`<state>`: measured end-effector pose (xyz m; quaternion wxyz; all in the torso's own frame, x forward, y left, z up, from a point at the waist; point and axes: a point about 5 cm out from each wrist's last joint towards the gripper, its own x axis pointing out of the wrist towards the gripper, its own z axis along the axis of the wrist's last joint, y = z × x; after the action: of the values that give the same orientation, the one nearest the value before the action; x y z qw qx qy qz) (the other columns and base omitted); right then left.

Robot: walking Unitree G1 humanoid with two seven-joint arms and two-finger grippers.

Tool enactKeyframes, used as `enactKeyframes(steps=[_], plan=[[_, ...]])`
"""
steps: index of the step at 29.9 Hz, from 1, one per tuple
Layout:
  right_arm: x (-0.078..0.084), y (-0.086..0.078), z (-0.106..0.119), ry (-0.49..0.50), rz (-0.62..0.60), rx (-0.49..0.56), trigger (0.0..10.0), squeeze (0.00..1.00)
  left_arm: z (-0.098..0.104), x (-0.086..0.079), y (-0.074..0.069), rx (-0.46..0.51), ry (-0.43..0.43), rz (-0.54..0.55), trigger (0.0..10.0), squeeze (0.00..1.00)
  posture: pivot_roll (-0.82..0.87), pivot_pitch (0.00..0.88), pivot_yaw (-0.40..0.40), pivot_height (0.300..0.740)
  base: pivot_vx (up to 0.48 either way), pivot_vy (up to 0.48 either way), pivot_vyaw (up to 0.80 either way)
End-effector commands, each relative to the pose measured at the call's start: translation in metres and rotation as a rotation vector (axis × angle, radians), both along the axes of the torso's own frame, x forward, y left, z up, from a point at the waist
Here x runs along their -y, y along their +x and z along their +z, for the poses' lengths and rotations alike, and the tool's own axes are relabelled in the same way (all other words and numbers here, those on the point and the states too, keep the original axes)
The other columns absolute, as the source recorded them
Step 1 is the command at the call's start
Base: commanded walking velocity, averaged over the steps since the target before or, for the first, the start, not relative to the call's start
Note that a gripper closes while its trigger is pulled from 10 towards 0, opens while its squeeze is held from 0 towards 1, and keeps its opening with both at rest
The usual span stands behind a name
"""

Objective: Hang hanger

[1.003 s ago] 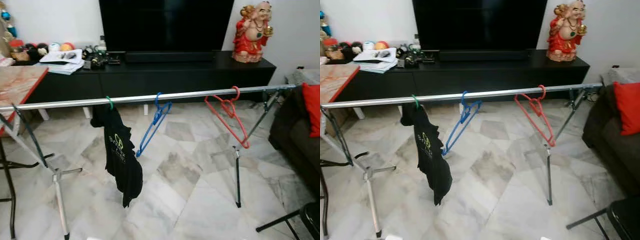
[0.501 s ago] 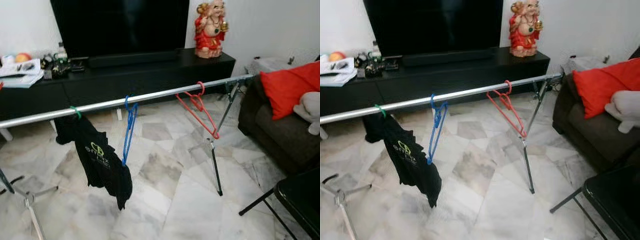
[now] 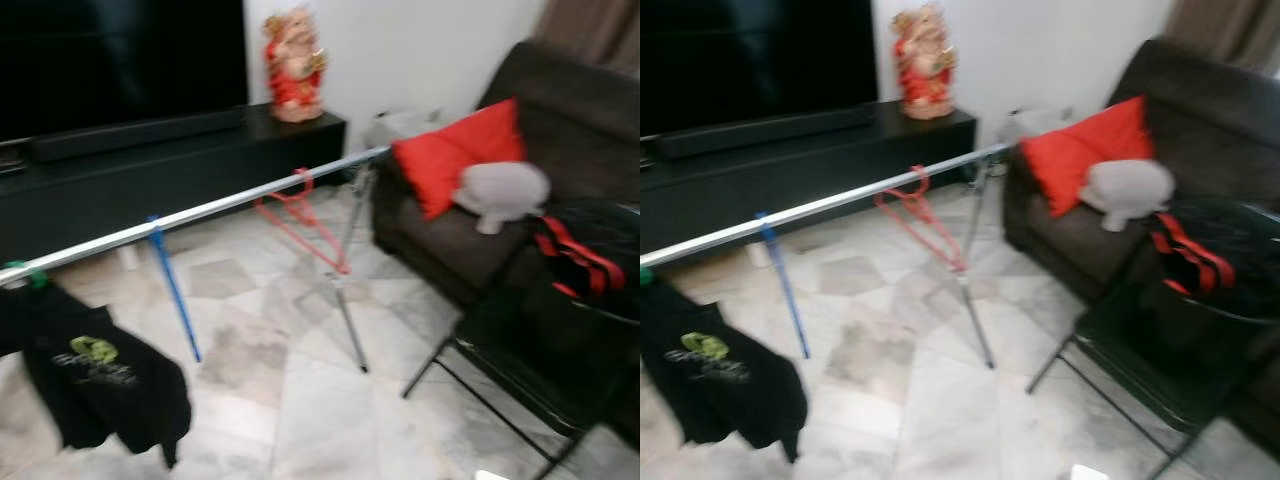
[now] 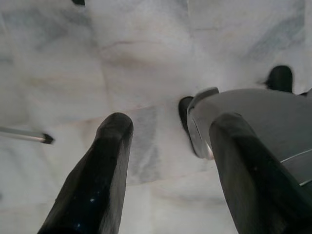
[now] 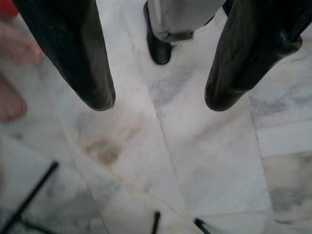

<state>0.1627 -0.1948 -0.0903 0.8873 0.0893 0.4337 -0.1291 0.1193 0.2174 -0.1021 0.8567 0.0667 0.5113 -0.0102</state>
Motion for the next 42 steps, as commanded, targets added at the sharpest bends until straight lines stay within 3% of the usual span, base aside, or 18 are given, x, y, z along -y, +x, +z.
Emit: enactKeyframes(steps=[1,24,42], plan=[[0.0069,-0.002,0.0001,-0.018,-0.008,-0.007,10.0,0.0,0.0006,0.0031,0.0037,0.011,-0.007,-0.006,10.0,0.0,0.08,0.0,0.0,0.74,0.0,0.0,-0.75],[0.0072,-0.003,-0.0001,-0.017,0.0,-0.004,10.0,0.0,0.0019,0.0048,0.0079,0.034,-0.015,0.002,10.0,0.0,0.08,0.0,-0.003,0.74,0.0,0.0,-0.75],[0.0066,-0.0008,0.0011,-0.024,0.008,0.01,10.0,0.0,0.0021,0.0028,0.0066,0.034,-0.03,0.002,10.0,0.0,0.07,0.0,-0.004,0.74,0.094,0.0,0.0]])
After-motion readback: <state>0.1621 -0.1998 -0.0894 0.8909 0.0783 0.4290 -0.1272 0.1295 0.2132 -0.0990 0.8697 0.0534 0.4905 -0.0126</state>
